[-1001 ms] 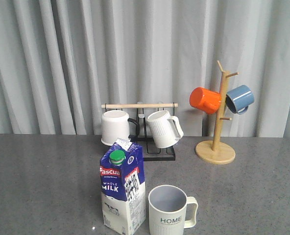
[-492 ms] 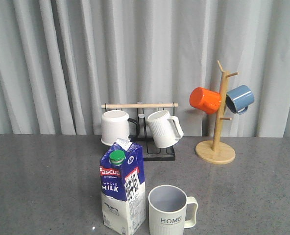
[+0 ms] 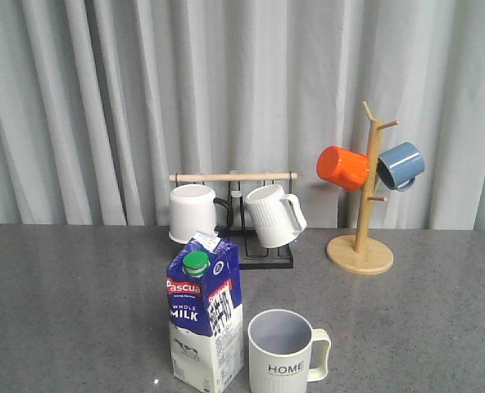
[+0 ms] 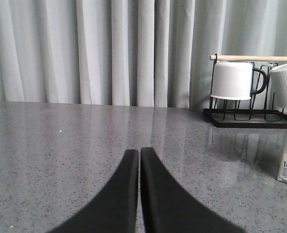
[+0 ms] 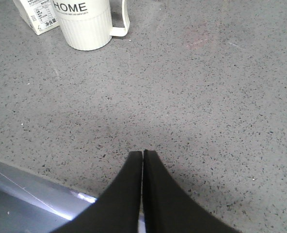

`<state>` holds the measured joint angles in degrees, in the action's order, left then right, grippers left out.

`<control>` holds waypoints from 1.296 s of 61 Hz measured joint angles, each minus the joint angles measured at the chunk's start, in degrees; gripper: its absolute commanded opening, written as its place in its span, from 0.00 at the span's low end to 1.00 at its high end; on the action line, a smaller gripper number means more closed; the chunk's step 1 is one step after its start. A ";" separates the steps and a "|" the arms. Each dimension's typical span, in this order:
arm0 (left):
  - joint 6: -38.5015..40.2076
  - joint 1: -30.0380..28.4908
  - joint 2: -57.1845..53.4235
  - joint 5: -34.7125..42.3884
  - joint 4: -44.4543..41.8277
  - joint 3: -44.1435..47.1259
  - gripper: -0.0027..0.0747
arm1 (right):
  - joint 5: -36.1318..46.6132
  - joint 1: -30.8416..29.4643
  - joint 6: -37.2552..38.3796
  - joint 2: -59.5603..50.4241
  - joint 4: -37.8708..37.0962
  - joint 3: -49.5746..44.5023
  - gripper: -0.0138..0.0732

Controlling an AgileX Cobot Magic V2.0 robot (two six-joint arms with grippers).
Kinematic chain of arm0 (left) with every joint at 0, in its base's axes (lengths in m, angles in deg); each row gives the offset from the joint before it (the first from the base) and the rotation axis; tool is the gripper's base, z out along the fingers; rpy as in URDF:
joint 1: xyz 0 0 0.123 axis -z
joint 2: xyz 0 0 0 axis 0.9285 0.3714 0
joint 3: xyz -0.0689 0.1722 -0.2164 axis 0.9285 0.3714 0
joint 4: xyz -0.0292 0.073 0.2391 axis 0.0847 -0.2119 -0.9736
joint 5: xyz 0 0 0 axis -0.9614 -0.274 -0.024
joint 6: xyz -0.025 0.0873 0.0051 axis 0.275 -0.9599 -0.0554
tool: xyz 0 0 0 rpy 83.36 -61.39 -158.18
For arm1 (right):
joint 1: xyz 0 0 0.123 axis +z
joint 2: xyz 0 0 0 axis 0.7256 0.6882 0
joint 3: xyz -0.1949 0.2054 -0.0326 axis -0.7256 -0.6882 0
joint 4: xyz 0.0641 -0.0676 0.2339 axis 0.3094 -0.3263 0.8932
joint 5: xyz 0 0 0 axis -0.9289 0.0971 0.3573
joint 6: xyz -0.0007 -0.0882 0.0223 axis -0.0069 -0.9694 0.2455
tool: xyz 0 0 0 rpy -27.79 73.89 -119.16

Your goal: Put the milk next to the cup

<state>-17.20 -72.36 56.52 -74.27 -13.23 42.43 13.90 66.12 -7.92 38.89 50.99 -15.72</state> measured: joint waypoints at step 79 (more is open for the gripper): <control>0.00 0.00 0.00 0.00 0.00 0.00 0.02 | 0.89 0.00 0.05 0.00 0.30 -1.66 0.15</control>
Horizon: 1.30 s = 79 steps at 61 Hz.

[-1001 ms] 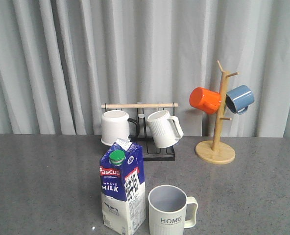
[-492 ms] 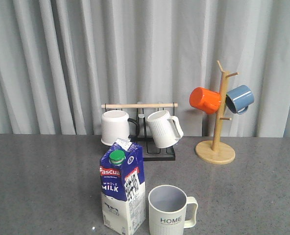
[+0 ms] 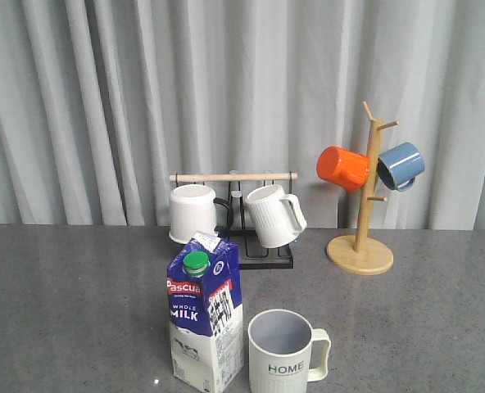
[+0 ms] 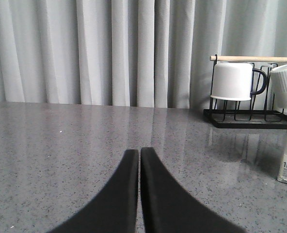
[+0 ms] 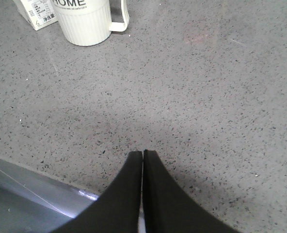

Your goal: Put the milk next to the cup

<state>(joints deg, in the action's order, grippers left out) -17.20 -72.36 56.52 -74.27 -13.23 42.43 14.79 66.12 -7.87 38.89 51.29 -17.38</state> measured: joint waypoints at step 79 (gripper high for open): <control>0.00 0.00 0.00 0.00 0.00 0.00 0.02 | 39.95 -24.63 0.31 -25.16 -2.85 -28.16 0.15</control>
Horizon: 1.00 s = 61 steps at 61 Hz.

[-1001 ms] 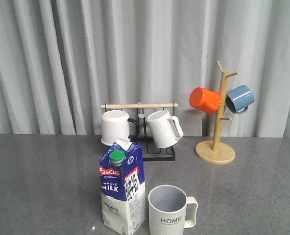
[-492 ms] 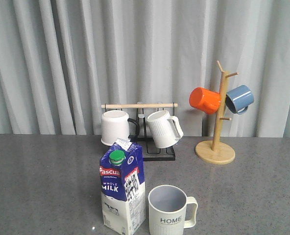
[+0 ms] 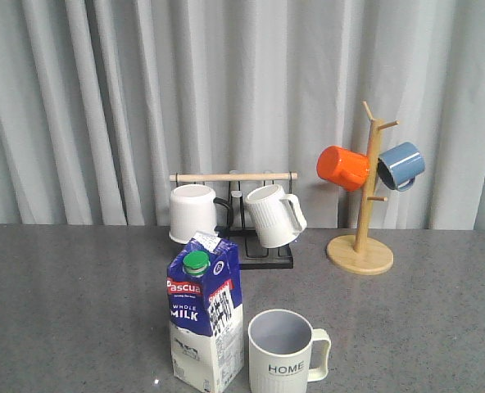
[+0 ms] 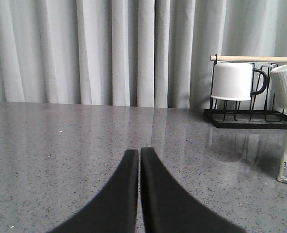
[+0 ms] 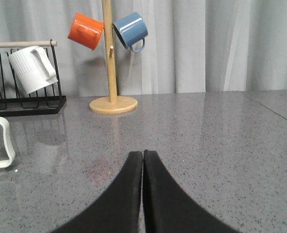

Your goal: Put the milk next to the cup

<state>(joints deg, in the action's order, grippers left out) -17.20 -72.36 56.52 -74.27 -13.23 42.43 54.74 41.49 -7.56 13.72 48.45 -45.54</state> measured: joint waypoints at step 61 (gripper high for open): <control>0.00 0.00 0.00 0.00 0.00 0.00 0.03 | 0.29 0.00 -0.07 0.00 0.00 0.00 0.15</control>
